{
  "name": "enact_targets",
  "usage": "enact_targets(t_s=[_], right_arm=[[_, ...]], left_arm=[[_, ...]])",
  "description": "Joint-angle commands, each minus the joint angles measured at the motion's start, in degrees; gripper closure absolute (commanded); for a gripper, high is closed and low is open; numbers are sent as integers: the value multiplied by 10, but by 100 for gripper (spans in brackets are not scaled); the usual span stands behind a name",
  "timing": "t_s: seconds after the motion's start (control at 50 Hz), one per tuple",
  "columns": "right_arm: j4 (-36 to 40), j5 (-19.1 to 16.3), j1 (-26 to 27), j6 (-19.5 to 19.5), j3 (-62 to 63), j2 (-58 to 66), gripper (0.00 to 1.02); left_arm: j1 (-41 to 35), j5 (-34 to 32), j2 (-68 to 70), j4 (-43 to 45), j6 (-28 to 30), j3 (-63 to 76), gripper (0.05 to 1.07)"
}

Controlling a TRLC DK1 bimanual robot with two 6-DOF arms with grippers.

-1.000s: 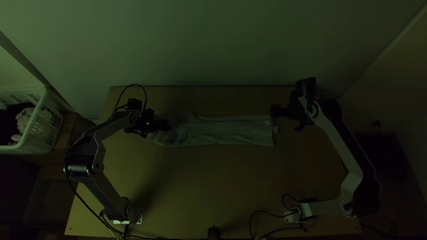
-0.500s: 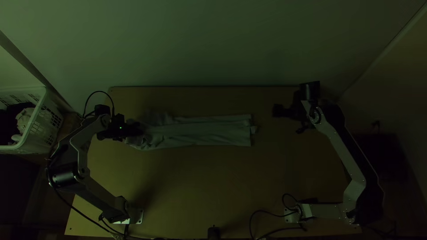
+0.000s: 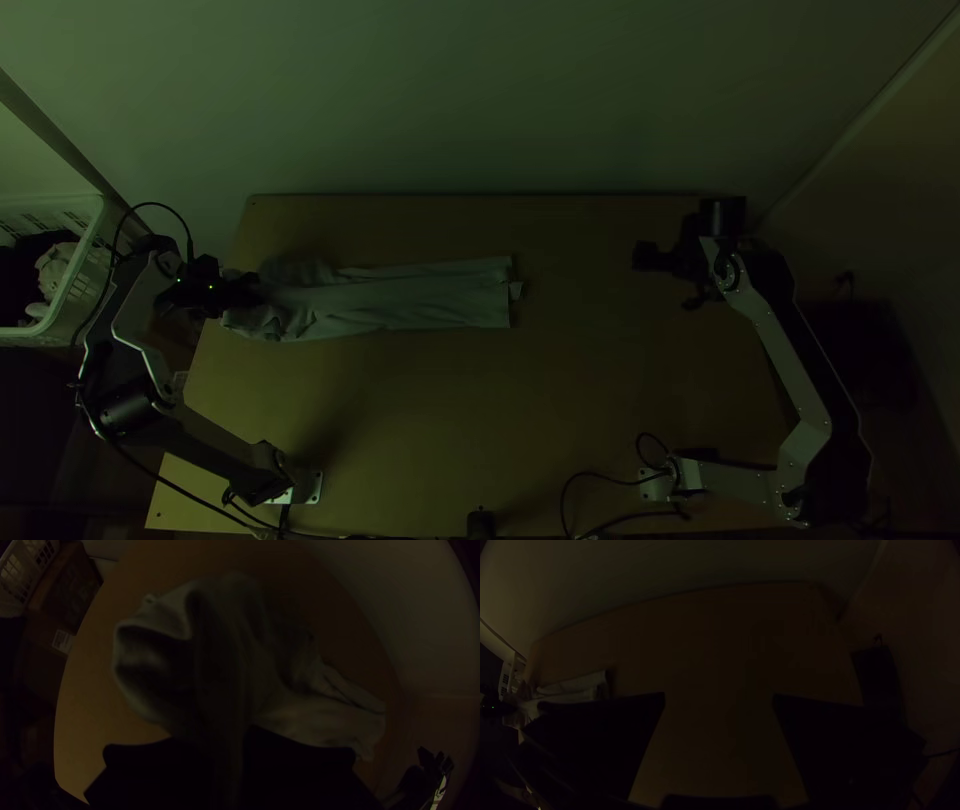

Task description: Fold the t-shirt

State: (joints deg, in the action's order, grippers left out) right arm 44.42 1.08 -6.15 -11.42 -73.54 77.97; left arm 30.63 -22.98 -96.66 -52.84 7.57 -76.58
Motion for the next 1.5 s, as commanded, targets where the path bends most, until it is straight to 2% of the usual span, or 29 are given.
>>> enact_targets(t_s=[0.0, 0.22, 0.46, 0.66, 0.84, 1.0, 1.48], right_arm=[[-8, 5, 5, 10, 23, -24, 4], [-9, 5, 10, 10, 37, -35, 4], [-10, 5, 22, 16, 58, -50, 4], [-12, 5, 34, 20, 71, -61, 4], [-14, 5, 44, 25, 88, -71, 4], [-33, 5, 57, 25, 105, -81, 4], [-54, 5, 76, 32, 134, -90, 4]], left_arm=[[-44, 13, 61, -29, 5, -26, 104], [-160, 54, 88, -103, -34, -83, 104], [-285, 88, 70, -104, -100, -119, 104], [-372, 121, 26, -104, -130, -182, 104], [-435, 148, -25, -109, -144, -248, 104], [-486, 162, -92, -151, -157, -336, 104], [-623, 180, -245, -198, -181, -510, 104]])
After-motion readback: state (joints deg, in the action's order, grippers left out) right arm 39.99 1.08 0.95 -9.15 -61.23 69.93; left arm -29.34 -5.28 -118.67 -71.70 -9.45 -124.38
